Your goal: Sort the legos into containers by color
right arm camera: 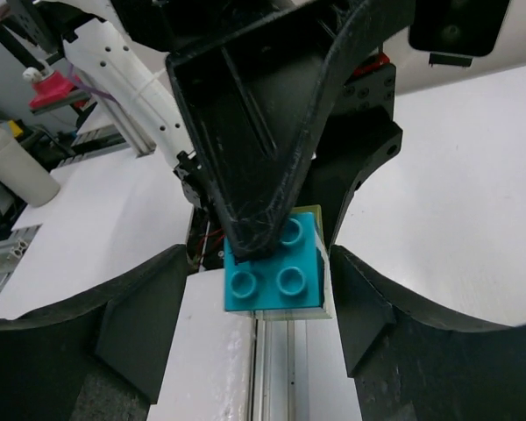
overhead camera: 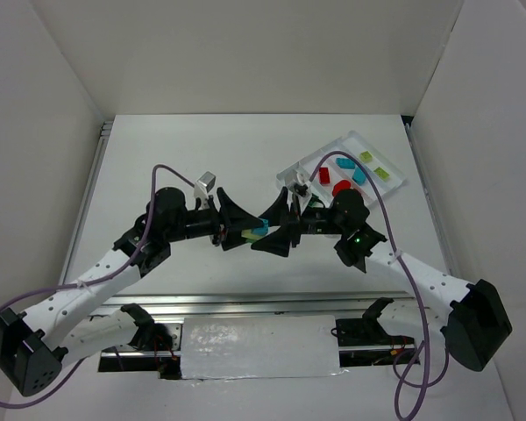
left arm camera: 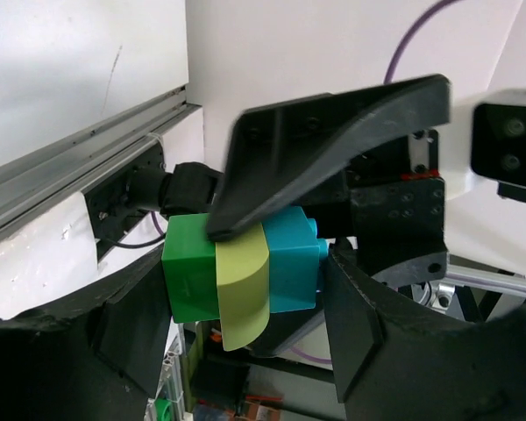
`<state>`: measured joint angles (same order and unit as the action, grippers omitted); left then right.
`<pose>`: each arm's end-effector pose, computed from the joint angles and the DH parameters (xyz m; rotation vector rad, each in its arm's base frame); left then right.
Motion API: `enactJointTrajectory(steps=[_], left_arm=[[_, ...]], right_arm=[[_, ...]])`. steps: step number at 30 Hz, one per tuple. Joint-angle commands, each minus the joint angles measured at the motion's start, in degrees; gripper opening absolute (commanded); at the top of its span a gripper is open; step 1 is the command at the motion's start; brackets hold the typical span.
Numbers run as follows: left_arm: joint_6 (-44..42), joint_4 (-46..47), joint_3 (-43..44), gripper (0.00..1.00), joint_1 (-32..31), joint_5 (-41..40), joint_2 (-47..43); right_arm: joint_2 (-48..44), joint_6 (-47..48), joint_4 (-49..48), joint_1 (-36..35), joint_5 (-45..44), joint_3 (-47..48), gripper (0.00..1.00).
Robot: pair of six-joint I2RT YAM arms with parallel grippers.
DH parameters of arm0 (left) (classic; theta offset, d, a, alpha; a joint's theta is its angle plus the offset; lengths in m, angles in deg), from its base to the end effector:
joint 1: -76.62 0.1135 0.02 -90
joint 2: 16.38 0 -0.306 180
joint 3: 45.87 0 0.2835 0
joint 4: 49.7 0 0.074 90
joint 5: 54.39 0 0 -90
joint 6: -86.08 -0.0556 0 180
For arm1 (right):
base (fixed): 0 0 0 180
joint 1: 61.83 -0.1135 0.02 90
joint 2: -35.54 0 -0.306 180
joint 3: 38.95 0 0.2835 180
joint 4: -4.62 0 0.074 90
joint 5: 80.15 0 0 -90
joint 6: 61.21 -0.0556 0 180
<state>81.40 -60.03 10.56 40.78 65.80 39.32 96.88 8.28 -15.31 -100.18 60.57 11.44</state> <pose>0.1874 -0.1699 0.3495 -0.4524 2.1469 -1.8580 0.1768 0.1947 0.3452 -1.0151 1.3021 1.4263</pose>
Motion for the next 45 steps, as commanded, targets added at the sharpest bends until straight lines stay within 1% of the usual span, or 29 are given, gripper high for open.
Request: enactJointTrajectory(steps=[1,3,4,6,7,8,9,10,11,12,13,14,15,16,17,18,20,22,23,25,28,29,30,31,32,35,37,41,45], left_arm=[[-0.9,6.1,2.7,0.00,-1.2,2.1,0.8],[-1.4,5.8,3.2,0.00,-1.8,2.1,1.2],[-1.6,5.5,3.7,0.00,-1.9,1.7,1.3],[-1.7,5.3,3.9,0.00,-2.2,1.6,1.7],[-1.6,6.3,3.8,0.00,-2.4,1.9,1.9],[-1.6,6.4,3.8,0.00,-2.4,2.1,2.1],[-2.1,6.5,3.8,0.00,-2.5,2.1,2.2],[-2.6,5.4,4.2,0.01,-2.6,1.8,2.4],[-3.3,4.3,4.7,0.08,-2.6,0.8,2.3],[-4.9,3.2,5.0,0.18,-2.6,0.0,2.2],[-5.8,1.6,5.7,0.31,-2.6,-1.2,1.5],[-8.5,0.0,6.2,0.60,-2.7,-4.8,0.8],[-10.2,-2.5,8.5,0.74,-2.7,-7.1,-0.4],[-12.0,-7.7,9.8,0.99,-2.7,-9.4,-0.9],[-16.3,-8.8,11.1,1.00,-2.7,-13.5,-1.6],[-18.6,-9.4,12.7,1.00,-2.7,-15.0,-2.7],[-25.0,-7.7,13.3,0.99,-2.7,-16.5,-3.8],[-28.1,-6.2,12.8,1.00,-2.7,-16.5,-5.2],[-30.9,-2.9,12.1,0.99,-2.7,-15.8,-5.8],[-33.5,0.8,9.9,1.00,-2.7,-12.5,-7.4],[-39.3,9.4,4.5,1.00,-2.7,-5.9,-9.9],[-40.2,14.1,1.5,0.99,-2.7,-3.4,-10.8],[-41.0,15.8,0.4,1.00,-2.7,1.0,-10.9],[-41.9,17.3,-0.6,0.99,-2.7,3.3,-10.9],[-41.8,19.1,-2.4,0.99,-2.7,5.3,-10.6],[-39.7,25.1,-4.6,0.98,-3.5,9.2,-10.1],[-38.3,28.8,-5.0,0.97,-4.4,10.0,-10.2],[-38.6,28.5,-4.0,0.96,-5.6,8.7,-9.8],[-37.3,30.5,-3.8,0.92,-6.5,7.2,-9.9]], right_arm=[[0.9,0.5,-1.5,0.1,2.2,2.0,0.73],[0.8,0.8,-2.0,0.1,2.1,2.0,0.70],[0.7,1.3,-1.0,0.1,2.1,2.3,0.58],[0.7,1.8,0.0,0.2,2.3,3.1,0.49],[0.7,1.5,-0.6,0.2,2.4,3.1,0.29],[0.6,1.0,-1.4,0.1,2.3,3.0,0.18],[0.2,0.6,-2.3,0.1,1.9,2.4,0.00],[-0.2,-0.5,-4.1,0.2,1.7,1.9,0.00],[-0.4,-1.0,-4.9,0.1,1.8,1.3,0.00],[-0.9,-1.3,-5.2,0.2,1.6,1.2,0.00],[-0.9,-1.6,-4.6,0.2,1.3,1.3,0.00],[-1.0,-2.0,-4.2,0.2,1.5,1.3,0.00],[-1.0,-3.6,-4.4,0.2,1.4,1.2,0.00],[-0.9,-4.6,-4.6,0.2,1.3,1.1,0.00],[-0.9,-6.1,-4.9,0.4,1.1,0.8,0.00],[-1.0,-9.1,-5.5,0.3,0.6,0.5,0.00],[-2.3,-12.4,-5.7,0.3,-2.5,-0.6,0.00],[-3.3,-16.3,-5.6,0.3,-4.3,-1.2,0.00],[-4.6,-17.3,-5.1,0.4,-4.8,-1.2,0.00],[-6.1,-19.9,-0.1,0.2,-7.6,-0.4,0.00],[-9.7,-24.4,9.5,0.5,-18.3,2.9,0.00],[-10.4,-27.6,11.7,0.6,-19.7,3.2,0.00],[-11.1,-29.4,11.9,0.6,-20.7,3.4,0.00],[-12.4,-31.0,11.6,0.6,-21.4,3.1,0.00],[-13.0,-33.9,10.3,0.6,-21.6,2.9,0.00],[-14.8,-37.0,7.5,-0.1,-22.9,2.3,0.00],[-15.9,-37.3,6.3,-0.6,-24.1,2.0,0.00],[-14.9,-38.3,4.2,-1.1,-21.9,2.9,0.00],[-12.7,-38.4,2.5,-3.7,-22.5,2.8,0.00]])
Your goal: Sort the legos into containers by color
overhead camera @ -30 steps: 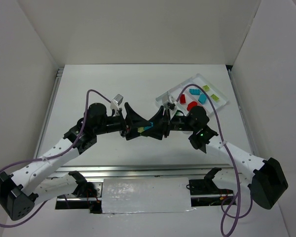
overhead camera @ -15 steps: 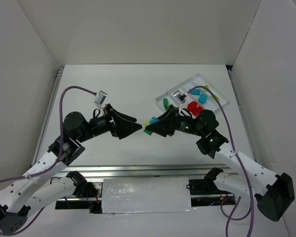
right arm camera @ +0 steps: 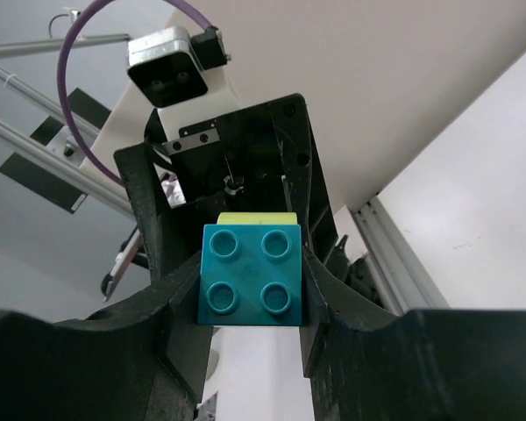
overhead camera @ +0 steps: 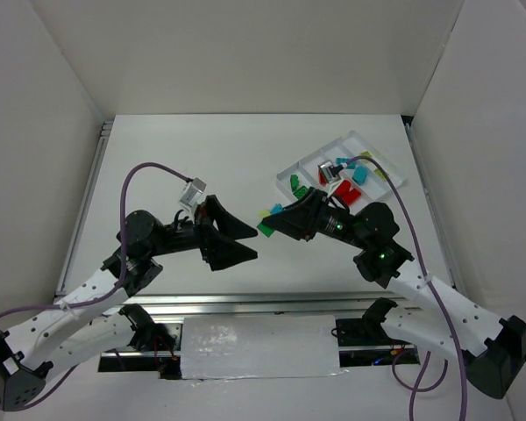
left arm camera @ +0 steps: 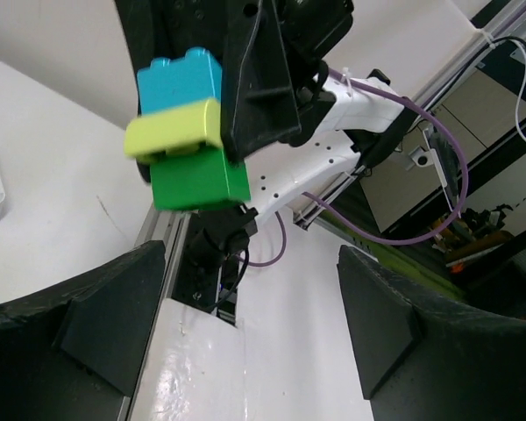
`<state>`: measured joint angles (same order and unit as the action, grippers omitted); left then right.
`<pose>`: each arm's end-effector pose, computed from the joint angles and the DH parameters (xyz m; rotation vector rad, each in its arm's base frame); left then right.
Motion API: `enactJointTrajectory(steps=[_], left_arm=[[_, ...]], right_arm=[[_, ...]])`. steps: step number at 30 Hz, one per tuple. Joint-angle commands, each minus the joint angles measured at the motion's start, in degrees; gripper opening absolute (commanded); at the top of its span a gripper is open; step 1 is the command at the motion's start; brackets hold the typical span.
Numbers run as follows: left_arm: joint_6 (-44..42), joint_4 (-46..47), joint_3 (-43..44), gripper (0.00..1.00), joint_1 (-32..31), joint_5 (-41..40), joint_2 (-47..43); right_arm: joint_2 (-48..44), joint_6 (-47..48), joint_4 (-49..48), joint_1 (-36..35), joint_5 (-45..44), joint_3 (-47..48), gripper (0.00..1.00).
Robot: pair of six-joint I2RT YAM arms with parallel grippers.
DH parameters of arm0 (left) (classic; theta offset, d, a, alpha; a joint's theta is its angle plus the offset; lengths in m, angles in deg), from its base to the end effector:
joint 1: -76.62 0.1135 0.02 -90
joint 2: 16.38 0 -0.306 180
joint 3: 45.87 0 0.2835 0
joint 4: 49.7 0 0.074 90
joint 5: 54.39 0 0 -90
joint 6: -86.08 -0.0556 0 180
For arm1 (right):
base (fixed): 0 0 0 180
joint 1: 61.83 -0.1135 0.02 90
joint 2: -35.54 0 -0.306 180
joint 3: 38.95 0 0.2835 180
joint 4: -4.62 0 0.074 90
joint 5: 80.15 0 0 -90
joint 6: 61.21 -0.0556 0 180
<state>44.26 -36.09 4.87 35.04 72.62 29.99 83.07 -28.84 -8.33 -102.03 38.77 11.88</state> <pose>0.1305 -0.1605 0.3931 0.5641 1.4375 -1.6944 0.1462 0.1588 0.3899 -0.2773 1.5323 1.7292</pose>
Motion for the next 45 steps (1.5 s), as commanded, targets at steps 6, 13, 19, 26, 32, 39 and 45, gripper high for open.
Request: enactJointTrajectory(steps=[6,13,19,26,32,39,45], left_arm=[[-0.4,4.7,3.1,0.84,-1.5,-1.9,0.9],[-0.5,4.4,3.2,0.74,-2.1,-3.1,1.3],[-1.0,3.9,3.8,0.24,-2.4,-2.8,1.6],[-2.6,0.8,5.3,0.00,-2.5,-2.7,2.6],[-4.5,-1.5,5.1,0.00,-2.6,-4.4,2.2],[-13.6,-15.1,10.8,0.00,-2.9,-13.8,10.5],[-21.9,-23.6,26.7,0.03,-3.8,-25.9,35.9]], right_arm=[[2.9,0.1,-8.4,-5.9,-0.7,2.7,0.00],[3.8,1.6,-8.5,-7.5,-1.2,3.2,0.00],[4.1,1.6,-8.4,-7.6,-1.8,3.0,0.00],[3.3,3.0,-7.5,-7.7,-0.2,3.1,0.31],[-0.1,6.4,-1.6,-7.5,-5.1,2.9,0.00],[-9.3,17.7,21.6,0.1,-31.6,7.6,0.00],[-16.5,18.1,37.4,2.2,-49.7,12.9,0.00]])
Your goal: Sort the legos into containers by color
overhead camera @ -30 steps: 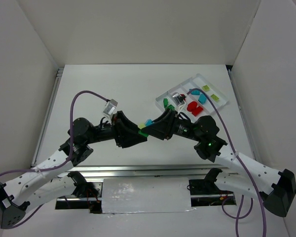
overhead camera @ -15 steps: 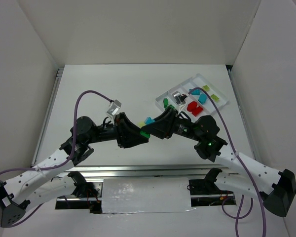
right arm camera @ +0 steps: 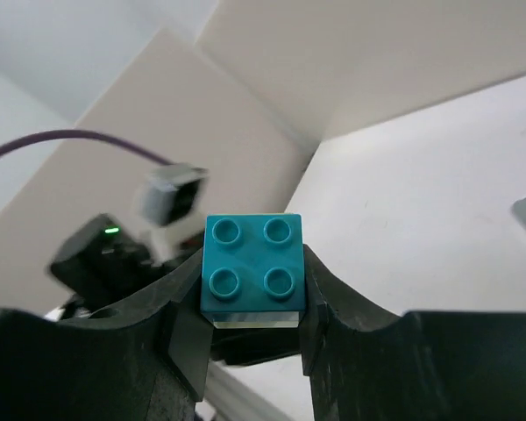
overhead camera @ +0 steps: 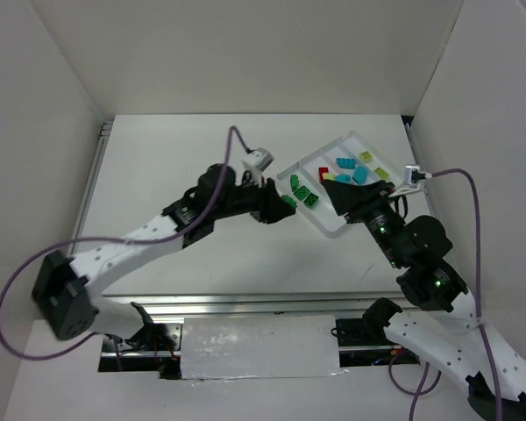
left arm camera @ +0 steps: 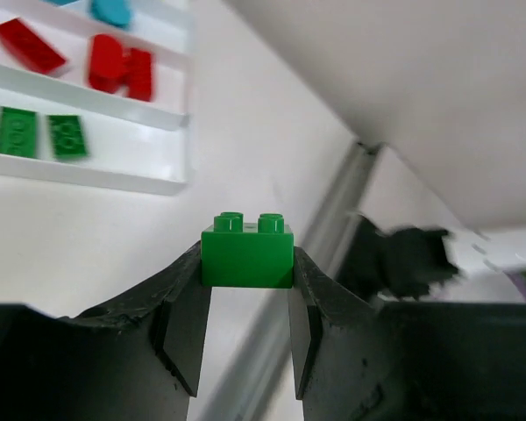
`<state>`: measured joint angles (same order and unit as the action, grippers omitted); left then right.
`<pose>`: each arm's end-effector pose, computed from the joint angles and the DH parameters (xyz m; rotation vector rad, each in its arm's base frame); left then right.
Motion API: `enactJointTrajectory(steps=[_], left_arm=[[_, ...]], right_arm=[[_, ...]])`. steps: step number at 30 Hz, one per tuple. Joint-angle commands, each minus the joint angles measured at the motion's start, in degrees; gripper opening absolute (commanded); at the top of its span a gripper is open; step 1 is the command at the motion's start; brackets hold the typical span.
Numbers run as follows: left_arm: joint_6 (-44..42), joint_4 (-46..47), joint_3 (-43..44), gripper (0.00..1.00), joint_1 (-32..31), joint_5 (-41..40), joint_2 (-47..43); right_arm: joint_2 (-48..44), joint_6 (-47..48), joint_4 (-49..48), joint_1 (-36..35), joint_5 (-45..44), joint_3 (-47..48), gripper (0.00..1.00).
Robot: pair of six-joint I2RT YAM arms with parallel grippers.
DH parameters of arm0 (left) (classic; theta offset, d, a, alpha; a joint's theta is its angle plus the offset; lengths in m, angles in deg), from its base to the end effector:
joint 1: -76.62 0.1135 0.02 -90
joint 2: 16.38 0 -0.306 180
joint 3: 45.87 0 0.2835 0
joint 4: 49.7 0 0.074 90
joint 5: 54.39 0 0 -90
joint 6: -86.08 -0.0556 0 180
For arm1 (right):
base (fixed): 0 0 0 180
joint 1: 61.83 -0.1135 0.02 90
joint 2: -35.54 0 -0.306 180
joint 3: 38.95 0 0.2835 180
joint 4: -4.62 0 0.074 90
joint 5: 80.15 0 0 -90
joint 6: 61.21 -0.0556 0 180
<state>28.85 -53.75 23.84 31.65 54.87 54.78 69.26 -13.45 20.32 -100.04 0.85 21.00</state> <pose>0.2209 -0.2466 0.3838 0.4707 1.7739 -1.2736 0.1205 0.0838 0.4322 0.1903 1.4609 1.0513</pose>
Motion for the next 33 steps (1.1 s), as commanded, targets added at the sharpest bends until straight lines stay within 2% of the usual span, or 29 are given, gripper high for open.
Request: enactJointTrajectory(steps=[1,6,7,9,12,13,17,19,26,28,29,31,32,33], left_arm=[[-6.9,-6.7,10.8,0.03,-0.5,-9.1,15.1],[-6.9,-13.1,31.4,0.05,-0.6,-12.2,39.2],[-7.0,-14.5,37.5,0.08,-0.9,-13.7,42.4],[-6.9,-17.6,42.7,0.13,-1.0,-15.4,49.7],[-6.8,-19.7,47.5,0.30,-1.2,-17.7,54.9],[-7.1,-19.6,48.1,0.43,-1.3,-17.9,55.7],[-6.9,-19.9,49.7,0.75,-1.2,-18.7,58.2],[-7.2,-19.2,48.7,0.99,-1.2,-17.8,58.5],[-5.4,-13.2,42.4,1.00,-0.9,-16.0,52.1],[-3.6,-9.6,38.3,1.00,0.0,-15.0,46.3],[-3.0,-8.1,33.0,1.00,0.5,-14.0,41.2],[-1.1,-1.9,24.8,0.99,2.2,-9.3,35.5],[-0.8,-0.6,22.2,0.99,2.8,-6.9,29.5],[-1.2,0.6,19.8,1.00,3.3,-4.5,26.4]], right_arm=[[-3.2,2.9,10.8,0.3,-11.7,4.3,0.00],[-5.3,3.8,17.9,0.5,-11.9,7.7,0.00],[-6.2,4.1,18.4,0.6,-11.8,7.7,0.00],[-7.1,4.1,19.9,0.7,-11.7,7.6,0.00],[-8.1,4.4,21.7,0.9,-11.1,7.3,0.00],[-8.5,4.4,21.9,0.9,-10.9,7.1,0.00],[-8.7,5.1,22.4,0.8,-10.3,6.7,0.00],[-8.1,5.7,22.4,0.8,-9.9,6.9,0.00],[-6.0,5.6,21.5,1.0,-8.9,6.2,0.00],[-6.3,6.2,20.0,1.0,-6.8,5.8,0.00],[-6.5,7.8,18.8,1.0,-4.8,5.5,0.00],[-6.3,11.3,15.2,1.3,5.3,5.4,0.00],[-5.6,12.8,14.5,1.3,9.5,5.9,0.00],[-4.1,14.4,13.5,1.4,20.2,6.8,0.00]])
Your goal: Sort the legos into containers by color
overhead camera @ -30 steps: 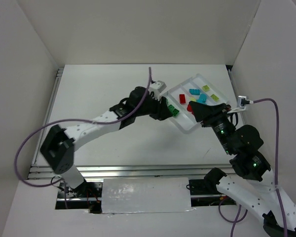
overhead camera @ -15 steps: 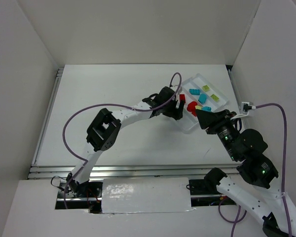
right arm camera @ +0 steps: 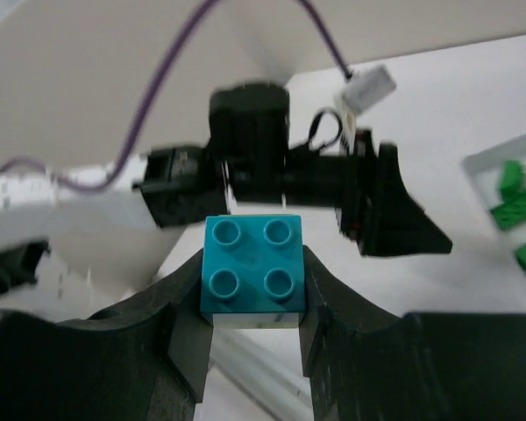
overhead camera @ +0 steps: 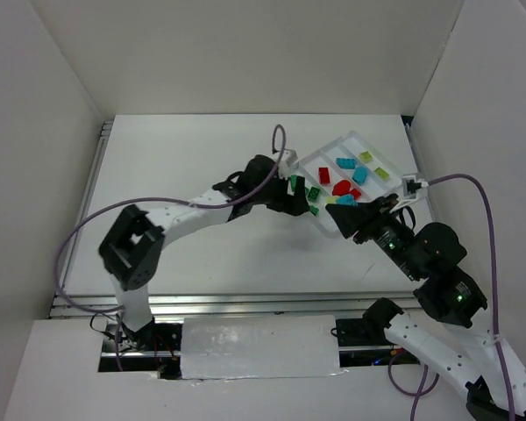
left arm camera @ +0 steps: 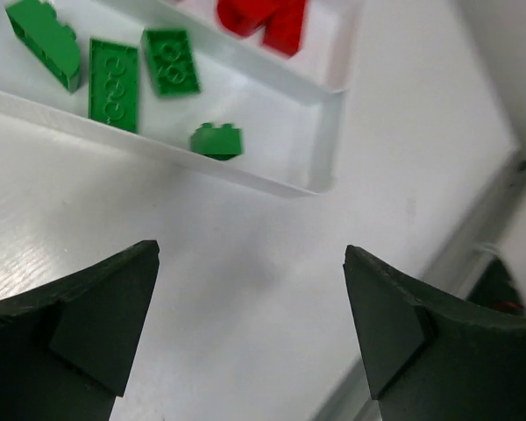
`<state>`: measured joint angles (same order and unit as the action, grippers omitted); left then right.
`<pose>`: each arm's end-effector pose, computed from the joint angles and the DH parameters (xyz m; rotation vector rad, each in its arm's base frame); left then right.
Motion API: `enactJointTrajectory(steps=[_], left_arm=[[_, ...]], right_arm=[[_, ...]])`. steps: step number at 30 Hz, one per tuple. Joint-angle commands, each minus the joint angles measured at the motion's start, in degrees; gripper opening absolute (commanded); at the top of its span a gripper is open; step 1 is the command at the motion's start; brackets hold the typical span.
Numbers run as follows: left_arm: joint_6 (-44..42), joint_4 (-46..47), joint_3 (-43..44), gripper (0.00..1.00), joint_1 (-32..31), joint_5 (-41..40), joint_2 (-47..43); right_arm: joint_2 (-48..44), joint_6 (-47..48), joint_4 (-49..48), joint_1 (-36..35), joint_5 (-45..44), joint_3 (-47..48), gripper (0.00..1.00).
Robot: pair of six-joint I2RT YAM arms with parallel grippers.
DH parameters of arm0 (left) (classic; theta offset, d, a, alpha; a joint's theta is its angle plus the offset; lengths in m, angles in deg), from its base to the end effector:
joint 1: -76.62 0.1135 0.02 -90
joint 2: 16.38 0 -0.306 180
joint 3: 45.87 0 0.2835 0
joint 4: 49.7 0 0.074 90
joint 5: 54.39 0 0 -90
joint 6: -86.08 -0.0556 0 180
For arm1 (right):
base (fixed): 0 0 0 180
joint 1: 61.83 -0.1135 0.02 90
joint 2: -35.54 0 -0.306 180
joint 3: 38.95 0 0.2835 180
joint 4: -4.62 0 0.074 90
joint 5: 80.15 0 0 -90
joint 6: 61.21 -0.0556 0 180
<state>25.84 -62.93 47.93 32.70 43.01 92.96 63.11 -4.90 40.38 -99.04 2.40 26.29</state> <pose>0.3607 -0.3573 0.2641 0.3547 2.1727 -0.8944 0.0858 0.0561 0.4327 0.0586 1.6039 0.8754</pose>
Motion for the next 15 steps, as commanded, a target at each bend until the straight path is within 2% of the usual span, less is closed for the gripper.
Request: enactJointTrajectory(steps=[1,2,3,6,8,11,15], left_arm=[[1.0,10.8,-8.6,1.00,2.9,11.6,-15.0],[-0.3,10.6,-10.5,0.99,2.9,13.2,-21.6],[-3.6,10.2,-12.4,1.00,2.9,15.3,-25.0],[-7.7,8.7,-20.4,1.00,2.2,22.0,-39.5],[-8.5,5.9,-25.0,0.99,1.6,24.1,-49.4],[-8.0,3.4,-28.4,1.00,1.0,27.5,-59.1],[-6.0,3.9,-32.1,0.99,0.3,31.3,-67.6]], right_arm=[[2.9,8.9,-7.1,0.7,24.5,2.0,0.00],[3.9,10.4,-7.3,0.7,30.2,2.4,0.00],[5.9,11.5,-7.8,0.9,41.6,2.7,0.00],[9.2,14.4,-9.3,1.2,56.3,1.6,0.00],[11.1,16.0,-10.8,1.4,61.4,0.1,0.00],[13.5,17.1,-12.2,1.5,66.3,-0.7,0.00],[17.6,17.9,-13.3,1.5,75.5,0.8,0.00]])
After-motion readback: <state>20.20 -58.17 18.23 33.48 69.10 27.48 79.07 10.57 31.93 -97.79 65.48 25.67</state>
